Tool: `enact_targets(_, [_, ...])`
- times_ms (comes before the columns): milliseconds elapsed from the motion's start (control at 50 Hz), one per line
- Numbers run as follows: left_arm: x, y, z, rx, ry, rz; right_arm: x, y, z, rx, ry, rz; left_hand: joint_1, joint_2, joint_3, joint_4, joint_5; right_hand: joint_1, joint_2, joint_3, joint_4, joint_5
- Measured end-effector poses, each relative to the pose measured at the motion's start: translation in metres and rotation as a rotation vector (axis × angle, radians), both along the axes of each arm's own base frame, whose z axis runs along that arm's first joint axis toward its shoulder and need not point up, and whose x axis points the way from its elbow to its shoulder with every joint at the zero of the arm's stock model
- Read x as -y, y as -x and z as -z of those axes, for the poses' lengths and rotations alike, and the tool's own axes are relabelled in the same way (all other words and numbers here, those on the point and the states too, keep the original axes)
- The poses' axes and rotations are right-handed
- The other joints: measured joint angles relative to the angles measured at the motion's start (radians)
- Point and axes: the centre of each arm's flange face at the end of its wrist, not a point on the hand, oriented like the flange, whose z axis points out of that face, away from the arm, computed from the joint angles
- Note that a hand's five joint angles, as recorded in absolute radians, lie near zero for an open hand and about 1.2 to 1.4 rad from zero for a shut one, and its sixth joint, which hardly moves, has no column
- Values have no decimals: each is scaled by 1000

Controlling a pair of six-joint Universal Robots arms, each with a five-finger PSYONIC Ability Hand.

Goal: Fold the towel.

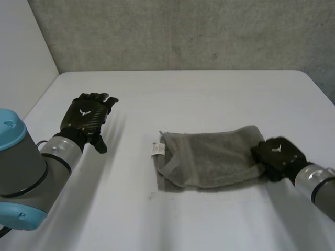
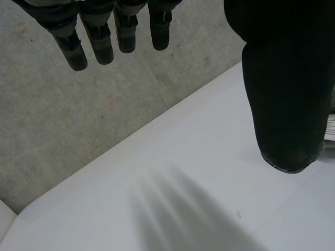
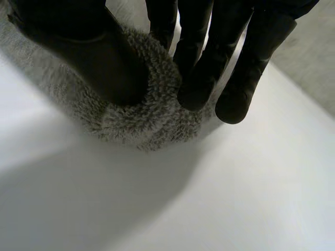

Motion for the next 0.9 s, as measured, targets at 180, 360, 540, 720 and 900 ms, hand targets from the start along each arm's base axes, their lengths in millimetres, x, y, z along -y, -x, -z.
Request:
enact_targets(180, [-2,2,-1,0,4,4,-16,-74,-51,-7,210,-180,0,0,0,0,0,8,5,0,0,6])
enact_targets(360, [-5,4,-12,-13,30,12,-91,-170,-38,-150,286,-518,0,0,0,0,0,8,4,0,0,7])
enact_targets(540, [-7,4,-31,-35,80,10,-140,-203,4,-302,297,-720,0,0,0,0,0,-24,-18,-28,-28,-21])
enact_targets(720, [-4,12,-49,-102,108,24,-110,-184,-42,-61,277,-502,0,0,0,0,0,-1036,-996,-1077,-1073,-1094])
enact_targets(900, [-8,40,-65,-197,72,99,-43,-112,-100,261,197,-116,0,0,0,0,0,-1075,-1012,-1099,-1088,-1097])
